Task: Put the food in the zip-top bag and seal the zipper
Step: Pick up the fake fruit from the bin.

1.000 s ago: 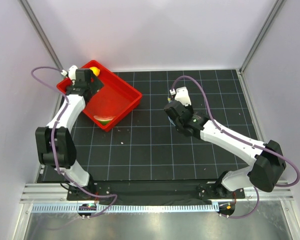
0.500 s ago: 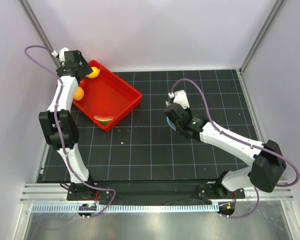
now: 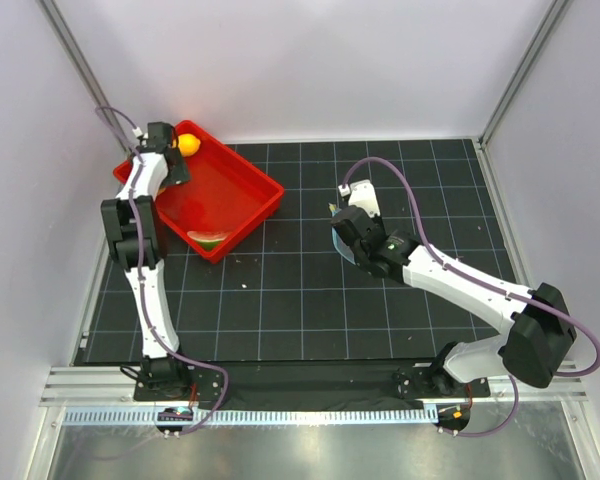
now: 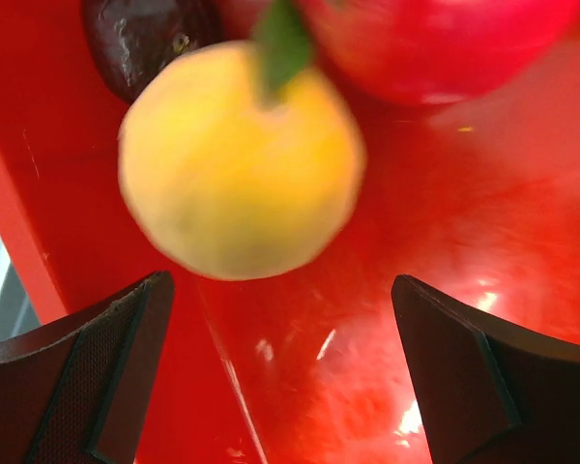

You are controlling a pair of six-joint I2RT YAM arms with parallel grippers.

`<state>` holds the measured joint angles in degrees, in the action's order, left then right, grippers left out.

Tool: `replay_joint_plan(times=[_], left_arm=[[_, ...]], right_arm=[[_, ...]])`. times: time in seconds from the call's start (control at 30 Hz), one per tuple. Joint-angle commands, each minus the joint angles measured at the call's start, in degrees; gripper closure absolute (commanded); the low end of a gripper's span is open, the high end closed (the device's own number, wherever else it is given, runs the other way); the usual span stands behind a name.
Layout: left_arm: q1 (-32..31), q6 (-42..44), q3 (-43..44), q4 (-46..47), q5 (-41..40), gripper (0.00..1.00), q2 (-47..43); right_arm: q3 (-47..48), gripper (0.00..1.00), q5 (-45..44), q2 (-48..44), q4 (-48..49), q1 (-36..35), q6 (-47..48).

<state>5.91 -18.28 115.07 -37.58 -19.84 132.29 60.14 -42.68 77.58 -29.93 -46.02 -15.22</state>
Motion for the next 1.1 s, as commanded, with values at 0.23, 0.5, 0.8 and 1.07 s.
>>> replay_joint_plan(times=[0.23, 0.5, 0.8, 1.07], left_arm=[[1.0, 4.1, 5.1, -1.9, -8.1, 0.00, 2.1], [1.9, 4.0, 6.0, 1.7, -6.9, 0.00, 2.3], [2.3, 5.4, 11.7, 0.8, -7.9, 0.00, 7.9], [2.4, 3.7, 13.0, 0.0, -4.8, 0.38, 9.0]], right_arm=[[-0.5, 0.99, -0.2, -3.0, 2.3, 0.1, -0.5], [-0.5, 0.99, 0.7, -2.8, 2.6, 0.1, -0.4], [-0.8, 0.99, 0.4, -3.6, 2.9, 0.1, -0.2], [-0.5, 0.99, -0.2, -3.1, 3.0, 0.1, 0.0]])
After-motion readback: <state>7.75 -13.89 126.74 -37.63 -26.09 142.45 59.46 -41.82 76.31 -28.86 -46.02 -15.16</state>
